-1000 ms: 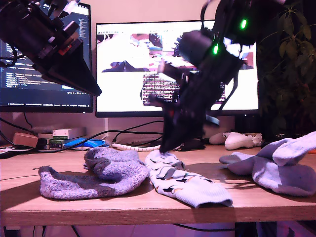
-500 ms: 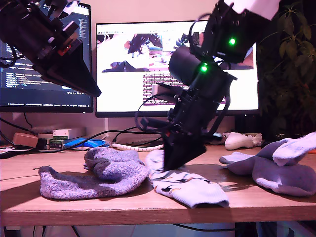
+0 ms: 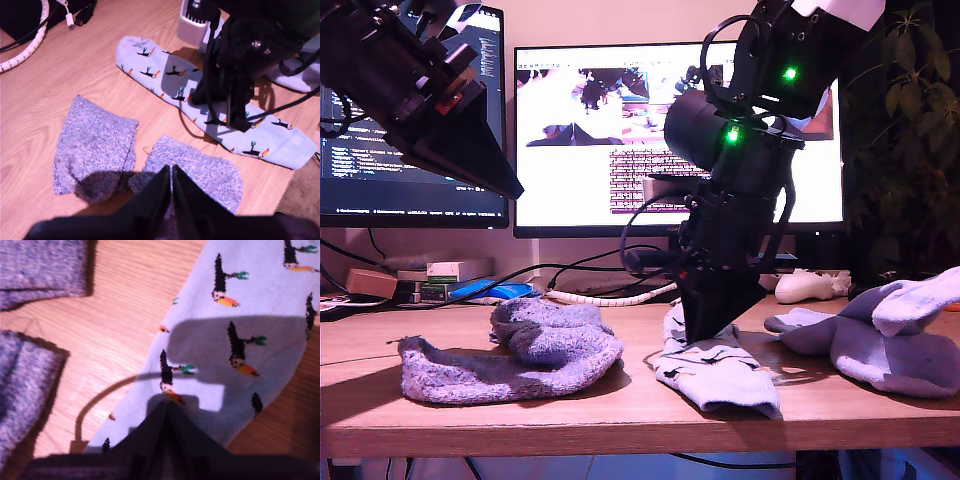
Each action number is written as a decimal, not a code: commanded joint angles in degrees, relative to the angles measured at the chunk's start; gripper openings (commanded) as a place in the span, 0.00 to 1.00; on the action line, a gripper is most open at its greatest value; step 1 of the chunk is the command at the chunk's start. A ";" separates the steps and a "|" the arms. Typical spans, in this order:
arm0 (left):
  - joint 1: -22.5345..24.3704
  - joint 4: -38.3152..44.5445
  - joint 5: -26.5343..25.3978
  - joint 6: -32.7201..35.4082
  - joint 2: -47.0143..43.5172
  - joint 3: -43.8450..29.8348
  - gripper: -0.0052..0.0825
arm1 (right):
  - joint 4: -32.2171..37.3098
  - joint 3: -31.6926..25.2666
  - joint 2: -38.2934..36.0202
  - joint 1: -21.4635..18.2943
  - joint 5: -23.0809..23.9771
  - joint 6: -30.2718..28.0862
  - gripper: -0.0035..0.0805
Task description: Pair up the socks based on colour and pattern, by placing them on top of one another
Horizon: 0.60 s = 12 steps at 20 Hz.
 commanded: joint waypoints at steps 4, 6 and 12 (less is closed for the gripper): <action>-0.15 -0.44 0.15 -0.17 0.20 -0.94 0.04 | -4.76 -0.57 1.57 -1.40 0.46 -3.67 0.03; -0.15 -0.42 -0.02 0.04 0.20 -0.94 0.04 | -6.47 1.11 1.27 -1.40 0.55 -5.25 0.03; 0.72 -0.33 -3.06 0.22 0.22 -0.94 0.04 | -15.37 10.47 0.79 -1.38 -1.16 -6.08 0.03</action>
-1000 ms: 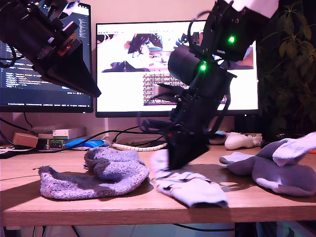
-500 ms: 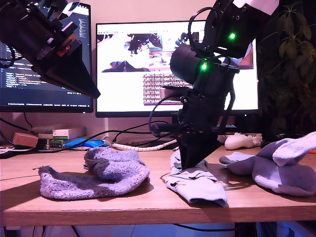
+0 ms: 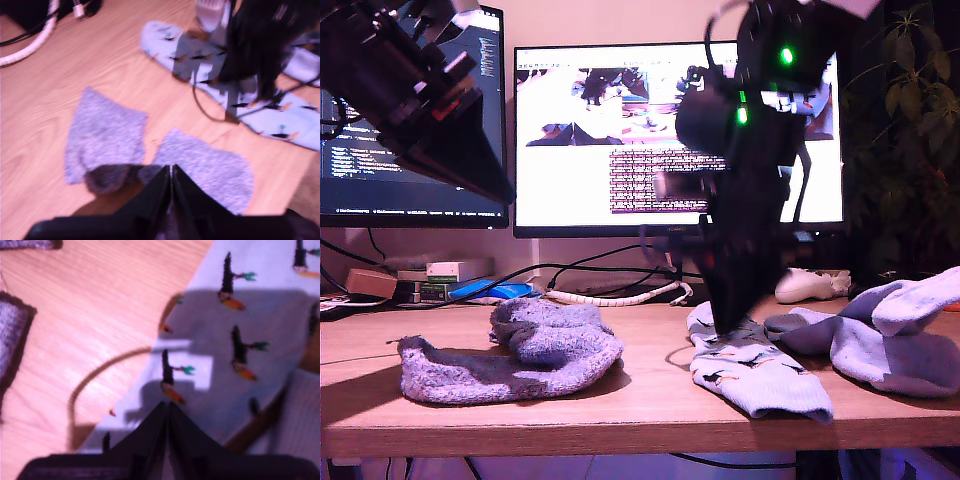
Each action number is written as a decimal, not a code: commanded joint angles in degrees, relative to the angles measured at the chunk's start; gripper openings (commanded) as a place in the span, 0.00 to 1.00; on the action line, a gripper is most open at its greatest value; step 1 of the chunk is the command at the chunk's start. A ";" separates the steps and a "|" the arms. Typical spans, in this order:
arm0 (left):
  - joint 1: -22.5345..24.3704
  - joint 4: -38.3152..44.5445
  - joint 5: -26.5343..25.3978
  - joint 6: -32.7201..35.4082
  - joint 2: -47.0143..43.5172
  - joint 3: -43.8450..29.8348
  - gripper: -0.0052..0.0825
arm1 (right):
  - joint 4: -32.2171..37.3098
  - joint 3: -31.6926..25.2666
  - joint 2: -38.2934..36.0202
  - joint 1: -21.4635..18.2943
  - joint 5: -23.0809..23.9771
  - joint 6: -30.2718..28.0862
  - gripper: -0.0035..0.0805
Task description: Pair up the socks based on colour and pattern, by placing them on top of one another
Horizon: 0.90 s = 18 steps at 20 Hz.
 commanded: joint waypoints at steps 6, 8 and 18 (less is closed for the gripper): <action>2.64 2.45 -1.27 -7.67 2.19 -0.94 0.09 | -8.22 9.60 0.68 0.02 -1.73 -0.13 0.03; 3.93 5.44 -1.73 -11.15 5.05 -0.92 0.18 | -11.13 11.04 0.66 0.04 -4.37 -0.13 0.03; 6.82 11.85 -1.49 -20.02 22.60 6.69 0.41 | -13.05 11.50 0.63 0.42 -5.31 -0.26 0.03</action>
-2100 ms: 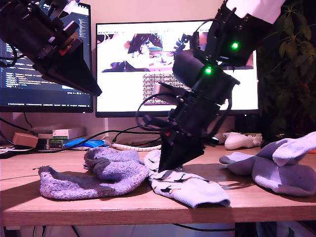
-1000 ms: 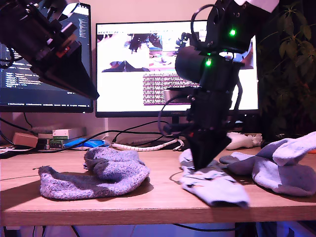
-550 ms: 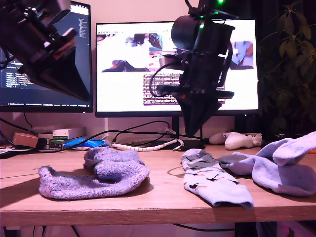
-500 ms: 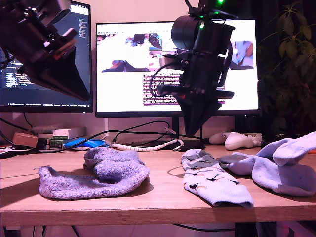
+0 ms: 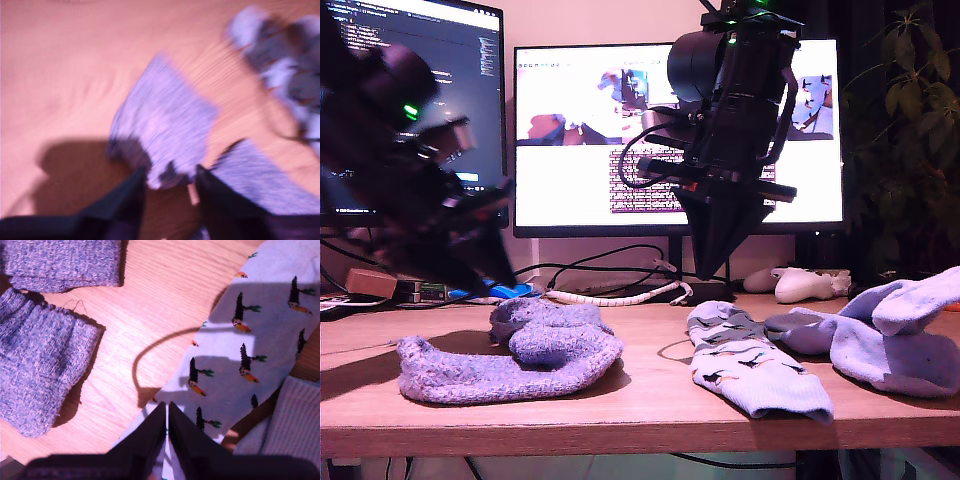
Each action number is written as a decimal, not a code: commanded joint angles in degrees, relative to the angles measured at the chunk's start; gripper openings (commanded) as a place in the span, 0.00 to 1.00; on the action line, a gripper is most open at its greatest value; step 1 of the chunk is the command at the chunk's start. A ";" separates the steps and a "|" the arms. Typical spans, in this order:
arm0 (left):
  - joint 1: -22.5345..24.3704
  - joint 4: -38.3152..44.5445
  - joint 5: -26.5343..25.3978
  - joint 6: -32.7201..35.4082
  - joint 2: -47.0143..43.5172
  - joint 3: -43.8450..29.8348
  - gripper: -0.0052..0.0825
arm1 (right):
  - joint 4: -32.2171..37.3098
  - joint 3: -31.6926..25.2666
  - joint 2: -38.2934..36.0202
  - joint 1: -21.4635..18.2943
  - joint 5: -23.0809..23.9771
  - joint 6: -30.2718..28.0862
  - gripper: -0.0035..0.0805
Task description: Pair up the socks based on colour and pattern, by placing them on top of one another
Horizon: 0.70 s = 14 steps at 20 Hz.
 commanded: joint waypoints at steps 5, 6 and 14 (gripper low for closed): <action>0.02 0.15 0.22 -0.81 2.82 2.19 0.41 | 0.57 0.63 0.63 0.26 -0.15 -0.57 0.03; 0.02 -0.31 0.17 -0.81 2.84 2.19 0.41 | 0.81 0.63 0.63 0.26 -0.15 -0.79 0.03; -0.28 -0.98 -1.40 -1.62 5.86 2.25 0.41 | 1.60 0.63 0.63 0.26 -0.17 -1.55 0.03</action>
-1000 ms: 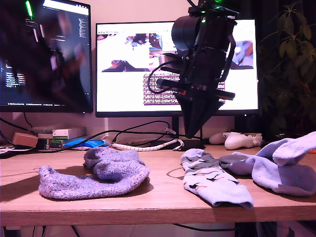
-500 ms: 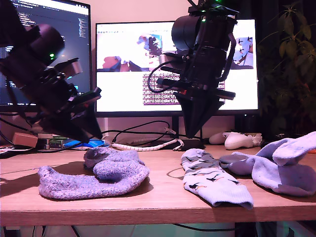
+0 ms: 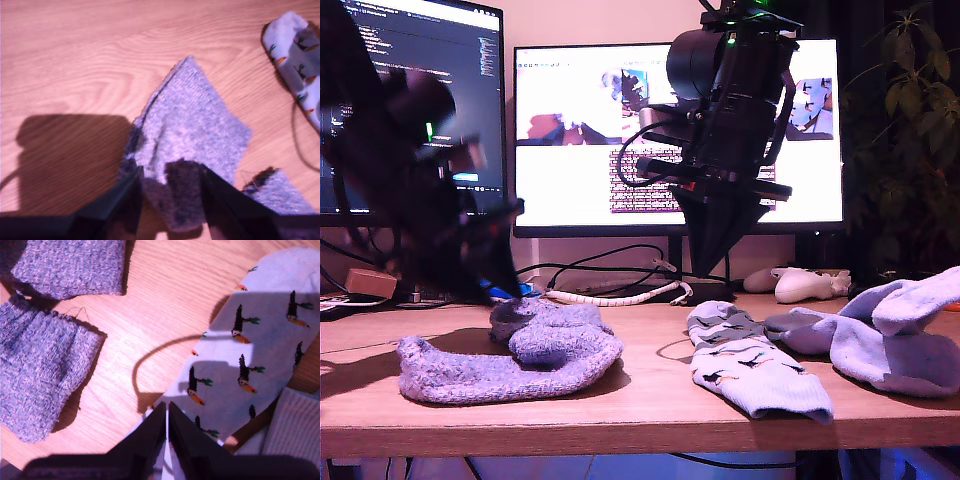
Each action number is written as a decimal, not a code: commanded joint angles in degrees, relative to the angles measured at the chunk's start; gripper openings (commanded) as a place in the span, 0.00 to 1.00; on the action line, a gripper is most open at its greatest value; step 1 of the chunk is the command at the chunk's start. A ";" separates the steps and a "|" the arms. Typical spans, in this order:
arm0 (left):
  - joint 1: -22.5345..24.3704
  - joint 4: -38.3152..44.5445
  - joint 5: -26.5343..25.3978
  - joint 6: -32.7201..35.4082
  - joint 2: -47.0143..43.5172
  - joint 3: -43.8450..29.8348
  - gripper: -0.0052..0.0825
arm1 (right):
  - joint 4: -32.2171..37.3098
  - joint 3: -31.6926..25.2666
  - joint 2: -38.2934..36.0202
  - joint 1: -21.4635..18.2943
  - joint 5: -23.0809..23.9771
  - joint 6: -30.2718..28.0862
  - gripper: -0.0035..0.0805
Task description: Pair up the socks based on colour and pattern, by placing them on top of one another
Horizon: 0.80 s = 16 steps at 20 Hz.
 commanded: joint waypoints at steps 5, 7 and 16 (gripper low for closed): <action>-0.33 -0.02 -0.31 -0.22 1.33 0.02 0.36 | 0.22 0.63 0.63 0.31 -0.20 -0.17 0.03; -0.33 0.42 -0.07 -0.22 1.33 0.02 0.21 | 0.20 0.63 0.63 0.31 -0.20 -0.17 0.03; -0.20 -4.33 9.94 -0.24 -3.28 4.70 0.04 | -1.03 0.63 0.63 0.31 -6.10 -0.66 0.03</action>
